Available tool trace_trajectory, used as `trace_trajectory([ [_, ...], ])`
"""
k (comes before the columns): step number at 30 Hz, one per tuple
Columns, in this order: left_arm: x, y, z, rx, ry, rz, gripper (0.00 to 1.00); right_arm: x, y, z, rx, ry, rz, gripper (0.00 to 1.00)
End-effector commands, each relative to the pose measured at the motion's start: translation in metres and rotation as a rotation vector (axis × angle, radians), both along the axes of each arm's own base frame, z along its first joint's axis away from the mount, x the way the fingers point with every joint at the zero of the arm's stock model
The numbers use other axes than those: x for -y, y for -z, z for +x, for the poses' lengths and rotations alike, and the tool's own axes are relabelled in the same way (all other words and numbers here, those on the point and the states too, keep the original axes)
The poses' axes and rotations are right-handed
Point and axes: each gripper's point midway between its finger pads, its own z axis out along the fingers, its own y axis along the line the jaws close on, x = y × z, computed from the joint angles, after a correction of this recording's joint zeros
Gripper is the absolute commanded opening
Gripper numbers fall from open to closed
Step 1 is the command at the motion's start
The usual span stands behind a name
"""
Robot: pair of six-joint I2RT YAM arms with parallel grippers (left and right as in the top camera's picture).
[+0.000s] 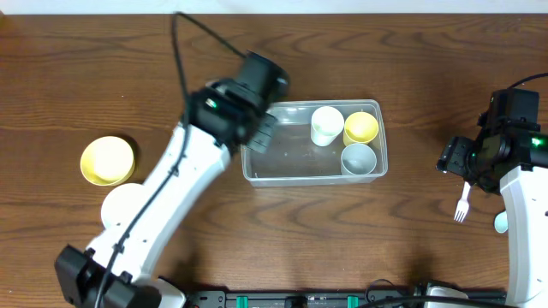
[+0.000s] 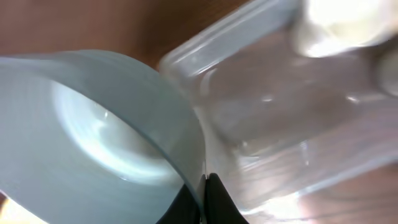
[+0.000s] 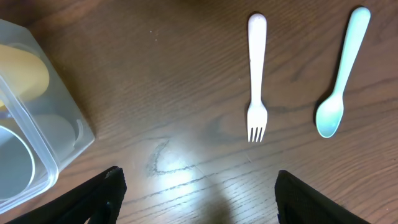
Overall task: Pack container
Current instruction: 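Carry the grey bowl into the container with the left gripper, then release the grey bowl and withdraw the left gripper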
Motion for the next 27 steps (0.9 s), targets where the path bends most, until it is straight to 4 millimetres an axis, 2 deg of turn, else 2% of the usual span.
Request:
trace_trajectory([
  [1, 0.029, 0.007, -0.007, 0.020, 0.171, 0.072, 0.06, 0.002, -0.002, -0.001, 0.000, -0.005, -0.006, 0.79],
  [4, 0.052, 0.021, -0.009, 0.016, 0.248, 0.091, 0.06, 0.002, -0.002, -0.001, 0.000, -0.005, -0.006, 0.79],
  [8, 0.067, 0.046, -0.005, -0.029, 0.269, 0.089, 0.06, 0.002, -0.002, -0.001, 0.000, -0.005, -0.006, 0.79],
  [17, 0.065, 0.106, 0.004, -0.149, 0.252, 0.166, 0.06, 0.002, -0.002, -0.002, -0.001, -0.005, -0.006, 0.79],
  [21, 0.064, 0.120, 0.006, -0.174, 0.249, 0.182, 0.06, 0.002, -0.002, -0.002, -0.002, -0.005, -0.006, 0.79],
  [25, 0.065, 0.124, 0.011, -0.168, 0.242, 0.177, 0.06, 0.002, -0.002, -0.002, -0.002, -0.005, -0.006, 0.78],
  [26, 0.065, 0.124, 0.013, -0.162, 0.240, 0.172, 0.08, 0.002, -0.002, -0.002, -0.002, -0.005, -0.006, 0.79],
  [27, 0.065, 0.124, 0.014, -0.159, 0.237, 0.170, 0.21, 0.002, -0.002, -0.002, -0.003, -0.005, -0.005, 0.79],
])
